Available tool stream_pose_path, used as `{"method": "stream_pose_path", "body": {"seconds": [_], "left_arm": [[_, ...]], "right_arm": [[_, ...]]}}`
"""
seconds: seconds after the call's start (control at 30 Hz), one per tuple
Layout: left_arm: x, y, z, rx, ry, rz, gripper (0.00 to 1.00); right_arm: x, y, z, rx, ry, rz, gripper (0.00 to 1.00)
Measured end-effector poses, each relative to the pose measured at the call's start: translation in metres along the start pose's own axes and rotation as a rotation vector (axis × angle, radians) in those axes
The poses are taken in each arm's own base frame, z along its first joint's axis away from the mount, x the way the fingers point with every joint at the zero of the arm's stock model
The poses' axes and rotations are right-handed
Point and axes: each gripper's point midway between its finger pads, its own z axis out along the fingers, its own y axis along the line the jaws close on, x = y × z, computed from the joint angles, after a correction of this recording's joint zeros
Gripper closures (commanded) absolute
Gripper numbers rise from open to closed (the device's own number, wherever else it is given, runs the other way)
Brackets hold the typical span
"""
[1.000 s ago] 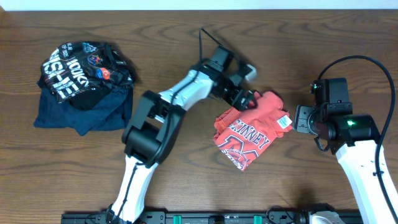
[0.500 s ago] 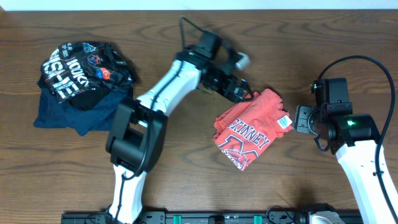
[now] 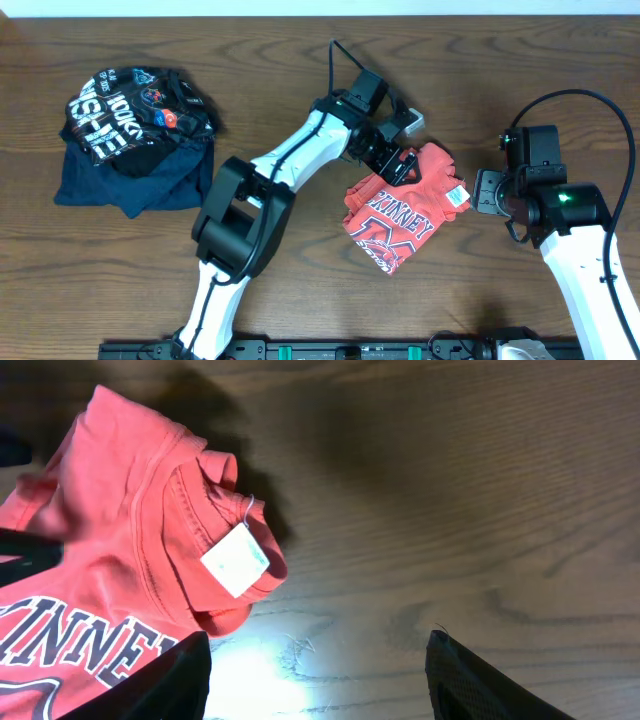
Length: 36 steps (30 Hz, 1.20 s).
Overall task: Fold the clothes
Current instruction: 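Lower the left gripper onto the orange bundle's top edge and grasp it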
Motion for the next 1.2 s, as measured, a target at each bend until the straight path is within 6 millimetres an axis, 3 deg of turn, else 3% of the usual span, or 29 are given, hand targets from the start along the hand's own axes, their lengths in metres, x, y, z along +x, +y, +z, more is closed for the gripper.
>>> {"method": "stream_pose_path", "body": {"seconds": [0.27, 0.5, 0.57, 0.7, 0.83, 1.07, 1.2], "left_arm": [[0.007, 0.028, 0.019, -0.076, 0.013, 0.008, 0.02], [0.008, 0.029, 0.02, -0.084, 0.02, 0.013, 0.0], [0.009, 0.026, 0.019, -0.069, 0.026, 0.006, 0.04], [0.016, 0.019, 0.021, -0.027, 0.042, -0.019, 0.24], [0.023, 0.006, 0.027, 0.045, 0.057, -0.032, 0.32], [0.032, -0.011, 0.036, 0.137, 0.08, -0.063, 0.93], [0.032, -0.017, 0.037, 0.164, 0.079, -0.059, 0.94]], "right_arm": [[0.001, 0.0, 0.0, 0.001, 0.002, 0.0, 0.33], [0.001, 0.0, 0.0, 0.0, 0.003, -0.001, 0.33], [0.001, 0.0, 0.0, 0.0, 0.003, -0.001, 0.33], [0.001, 0.0, 0.0, 0.001, 0.003, -0.001, 0.33], [0.001, 0.0, 0.0, 0.001, 0.004, -0.001, 0.33], [0.001, 0.0, 0.0, 0.001, 0.003, 0.0, 0.33], [0.001, 0.0, 0.0, 0.001, 0.004, 0.0, 0.33]]}}
